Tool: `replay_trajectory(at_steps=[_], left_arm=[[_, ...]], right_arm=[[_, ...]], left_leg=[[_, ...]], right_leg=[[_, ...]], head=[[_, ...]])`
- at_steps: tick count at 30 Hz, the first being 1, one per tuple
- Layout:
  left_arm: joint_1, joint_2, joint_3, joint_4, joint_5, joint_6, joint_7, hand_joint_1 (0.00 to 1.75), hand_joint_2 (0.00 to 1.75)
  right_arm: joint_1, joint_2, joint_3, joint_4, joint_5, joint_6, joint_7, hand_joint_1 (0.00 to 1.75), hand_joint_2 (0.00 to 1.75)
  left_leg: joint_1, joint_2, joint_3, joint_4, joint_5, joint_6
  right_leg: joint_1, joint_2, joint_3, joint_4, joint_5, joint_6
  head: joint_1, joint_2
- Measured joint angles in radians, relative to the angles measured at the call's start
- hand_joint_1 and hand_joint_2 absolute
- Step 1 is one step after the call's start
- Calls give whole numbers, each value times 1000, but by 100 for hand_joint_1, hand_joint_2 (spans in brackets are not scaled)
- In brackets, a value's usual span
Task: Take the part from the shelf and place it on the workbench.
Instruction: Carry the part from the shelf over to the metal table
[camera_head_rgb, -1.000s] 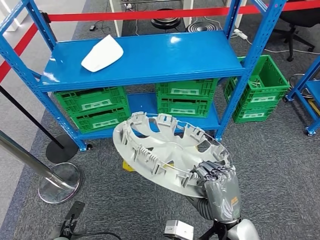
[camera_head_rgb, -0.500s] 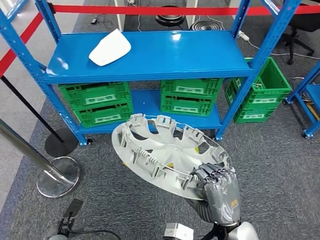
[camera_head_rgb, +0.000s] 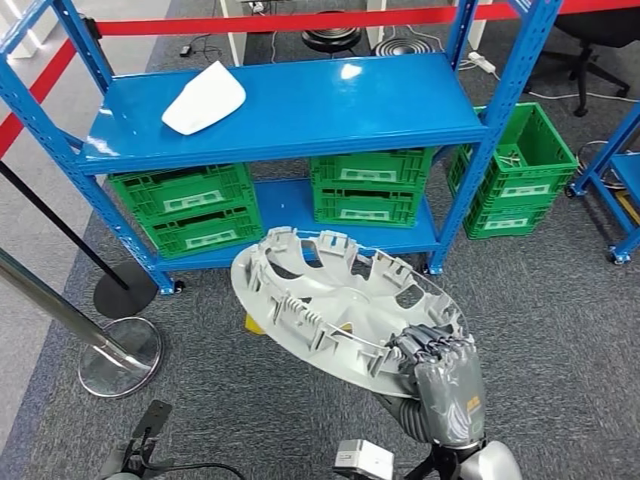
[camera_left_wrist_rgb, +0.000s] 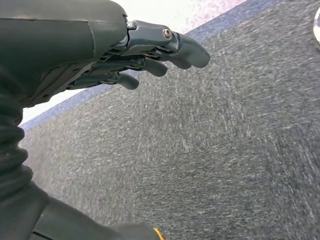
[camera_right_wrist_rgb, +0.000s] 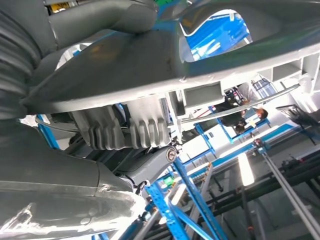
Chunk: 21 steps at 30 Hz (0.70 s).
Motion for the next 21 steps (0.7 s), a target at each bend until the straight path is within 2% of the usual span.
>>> replay_trajectory(at_steps=[1, 2, 3, 4, 5, 7, 8, 9, 11, 13, 14, 17, 18, 19, 20, 21], left_arm=[[0, 0, 0, 0, 0, 0, 0, 0, 175], [1, 0, 0, 0, 0, 0, 0, 0, 175], [2, 0, 0, 0, 0, 0, 0, 0, 175], [2, 0, 0, 0, 0, 0, 0, 0, 175], [2, 0, 0, 0, 0, 0, 0, 0, 175], [2, 0, -1, 0, 0, 1, 0, 0, 175], [2, 0, -1, 0, 0, 1, 0, 0, 175], [1, 0, -1, 0, 0, 1, 0, 0, 175], [3, -1, -2, 0, 0, 1, 0, 0, 175], [4, -3, -2, 0, 0, 2, 0, 0, 175], [3, -4, -2, 0, 0, 2, 0, 0, 175], [5, -3, -1, 0, 0, 4, 0, 0, 175], [6, -3, -1, 0, 0, 4, 0, 0, 175], [6, -4, -1, 1, 0, 4, 0, 0, 175], [6, -4, -2, 1, 0, 4, 0, 0, 175], [5, -4, -2, 1, 0, 4, 0, 0, 175]], right_arm=[[2, 1, -1, 0, -4, 0, 0, 175, 175], [5, 1, -3, 0, -8, -1, 0, 175, 175], [9, 2, -5, 0, -15, -4, -2, 175, 175], [13, 2, -7, 0, -24, -9, -4, 175, 175], [18, 3, -8, -1, -34, -15, -6, 175, 175], [23, 5, -9, -6, -55, -27, -12, 175, 175], [25, 5, -9, -10, -64, -32, -14, 175, 175], [26, 6, -10, -14, -72, -36, -17, 175, 175], [28, 7, -10, -19, -86, -41, -22, 175, 175], [34, 7, -12, -22, -101, -42, -27, 175, 175], [37, 7, -13, -24, -108, -42, -30, 175, 175], [42, 7, -15, -28, -118, -45, -38, 175, 175], [44, 7, -16, -28, -123, -47, -40, 175, 175], [46, 7, -18, -29, -128, -49, -43, 175, 175], [48, 7, -20, -31, -134, -51, -46, 175, 175], [49, 7, -22, -34, -141, -54, -49, 175, 175]], left_leg=[[0, 0, -31, 70, -33, -2], [0, 0, -56, 128, -55, -3], [0, 0, -68, 158, -58, -3], [1, 0, -61, 150, -42, -2], [1, -1, -36, 104, -11, 0], [3, -11, 33, -32, 49, 3], [3, -17, 57, -82, 62, 6], [3, -22, 68, -110, 65, 8], [3, -20, 67, -118, 61, 18], [5, -13, 67, -120, 65, 30], [7, -9, 67, -121, 67, 36], [4, 4, 66, -121, 67, 46], [3, 8, 66, -121, 67, 47], [2, 12, 66, -121, 67, 47], [2, 15, 67, -120, 66, 47], [2, 18, 68, -120, 66, 46]], right_leg=[[1, 1, -3, 0, 1, -3], [1, 2, -5, 0, 2, -5], [1, 3, -6, 1, 3, -5], [1, 6, -7, 1, 4, -6], [1, 9, -7, 2, 4, -5], [3, 17, -9, 4, 5, 0], [4, 21, -13, 6, 7, 4], [5, 24, -17, 8, 9, 10], [5, 31, -24, 6, 15, 21], [4, 27, -34, 21, 1, 31], [4, 20, -52, 58, -23, 35], [1, 0, -140, 256, -115, 46], [0, -1, -155, 292, -123, 48], [0, -2, -152, 288, -112, 48], [0, -5, -127, 244, -84, 47], [0, -13, -88, 173, -49, 45]], head=[[-1, 0], [-1, 0], [-1, 0], [-1, 0], [-1, 0], [-1, 0], [0, 0], [0, 0], [0, 0], [2, 0], [4, 0], [8, 0], [8, 0], [8, 0], [8, 0], [9, 0]])
